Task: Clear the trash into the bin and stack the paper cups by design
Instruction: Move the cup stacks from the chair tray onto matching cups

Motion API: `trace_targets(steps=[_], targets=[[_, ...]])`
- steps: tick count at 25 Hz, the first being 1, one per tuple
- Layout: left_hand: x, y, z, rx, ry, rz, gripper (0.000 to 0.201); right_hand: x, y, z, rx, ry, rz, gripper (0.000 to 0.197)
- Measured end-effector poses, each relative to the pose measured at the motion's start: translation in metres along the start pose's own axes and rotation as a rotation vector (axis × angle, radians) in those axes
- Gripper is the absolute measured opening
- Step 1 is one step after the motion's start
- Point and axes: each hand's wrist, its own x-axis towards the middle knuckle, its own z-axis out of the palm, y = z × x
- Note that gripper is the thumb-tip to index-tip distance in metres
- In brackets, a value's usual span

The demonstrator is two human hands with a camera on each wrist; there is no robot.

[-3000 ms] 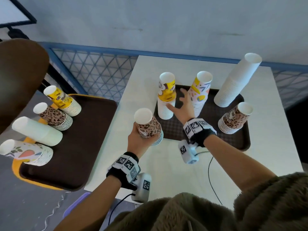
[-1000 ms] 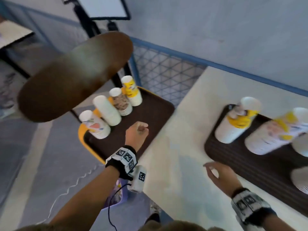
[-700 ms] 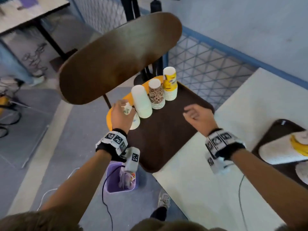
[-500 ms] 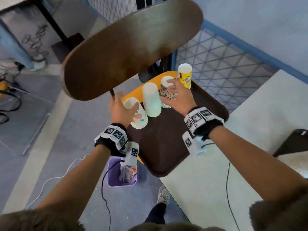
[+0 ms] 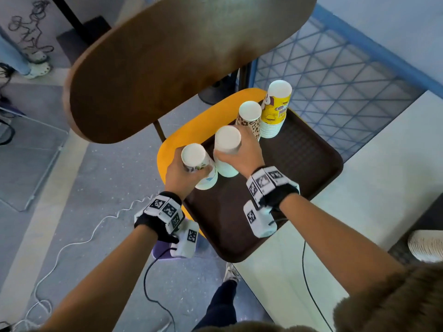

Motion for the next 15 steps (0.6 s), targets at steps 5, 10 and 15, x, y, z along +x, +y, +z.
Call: trace_targets(steps=[5, 10, 15], targets=[[-0.032, -0.019, 0.030, 0.000, -0.139, 0.029, 0.072, -0.064, 0.048, -0.031, -0.050, 0.144, 0.011, 0.069], [-0.053, -0.023, 0.062, 0.004, -0.245, 0.081, 0.074, -0.100, 0.085, -0.055, -0.044, 0.208, 0.147, 0.078], [-0.055, -0.031, 0.082, -0.024, -0.198, -0.027, 0.079, -0.100, 0.087, -0.047, 0.149, 0.148, 0.384, 0.077]])
